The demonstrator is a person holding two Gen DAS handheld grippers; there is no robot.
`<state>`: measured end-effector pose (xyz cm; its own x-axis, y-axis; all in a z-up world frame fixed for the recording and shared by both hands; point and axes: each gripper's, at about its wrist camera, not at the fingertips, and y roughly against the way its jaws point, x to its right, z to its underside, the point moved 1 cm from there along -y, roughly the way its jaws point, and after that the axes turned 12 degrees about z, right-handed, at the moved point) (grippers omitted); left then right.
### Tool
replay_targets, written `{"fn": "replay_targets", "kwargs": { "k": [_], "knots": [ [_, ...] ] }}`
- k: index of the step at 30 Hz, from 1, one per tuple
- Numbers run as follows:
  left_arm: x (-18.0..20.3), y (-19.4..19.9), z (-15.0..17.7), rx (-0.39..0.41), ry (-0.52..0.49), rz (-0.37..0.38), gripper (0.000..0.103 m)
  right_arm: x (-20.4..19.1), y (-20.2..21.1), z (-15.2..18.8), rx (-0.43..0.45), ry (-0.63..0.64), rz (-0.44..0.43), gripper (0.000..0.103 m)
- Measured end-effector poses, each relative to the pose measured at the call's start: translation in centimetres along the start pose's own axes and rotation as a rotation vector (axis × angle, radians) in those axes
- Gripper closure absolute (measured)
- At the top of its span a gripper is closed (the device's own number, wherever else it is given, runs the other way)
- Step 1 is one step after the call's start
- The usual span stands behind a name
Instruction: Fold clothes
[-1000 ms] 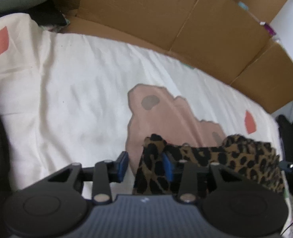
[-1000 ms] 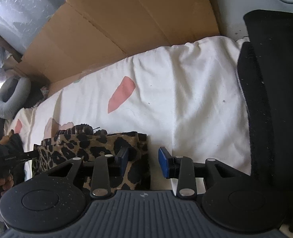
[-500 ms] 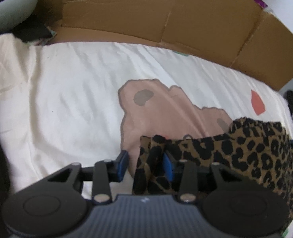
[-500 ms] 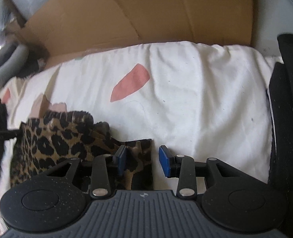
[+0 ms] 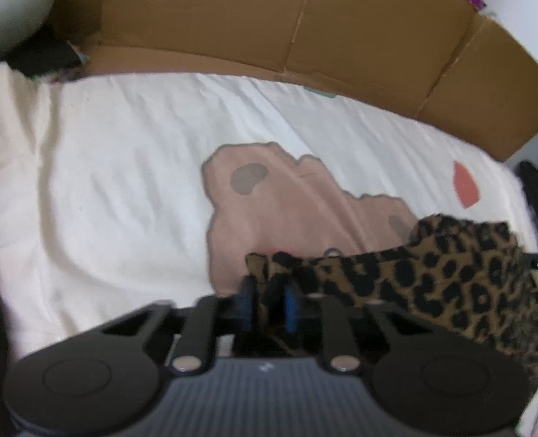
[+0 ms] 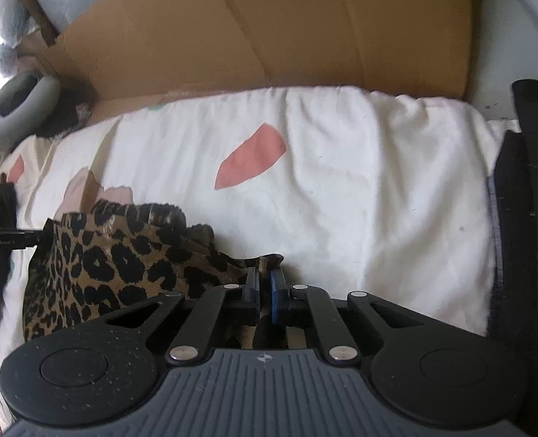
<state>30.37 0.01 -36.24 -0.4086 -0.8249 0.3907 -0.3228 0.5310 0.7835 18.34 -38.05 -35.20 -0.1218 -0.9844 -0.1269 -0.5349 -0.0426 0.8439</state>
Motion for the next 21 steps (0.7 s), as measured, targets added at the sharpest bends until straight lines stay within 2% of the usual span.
{"fn": "replay_targets", "kwargs": {
  "k": [8, 14, 21],
  "knots": [
    [1.2, 2.4, 0.4, 0.082, -0.010, -0.005, 0.096, 1.7, 3.8, 0.2, 0.097, -0.102, 0.005, 0.100],
    [1.7, 5.6, -1.4, 0.159, -0.012, 0.045, 0.096, 1.6, 5.9, 0.5, 0.155, -0.141, 0.010, 0.101],
    [2.8, 5.2, -2.9, 0.174, -0.035, 0.044, 0.096, 2.0, 7.2, 0.1, 0.185, -0.165, 0.020, 0.101]
  ]
}}
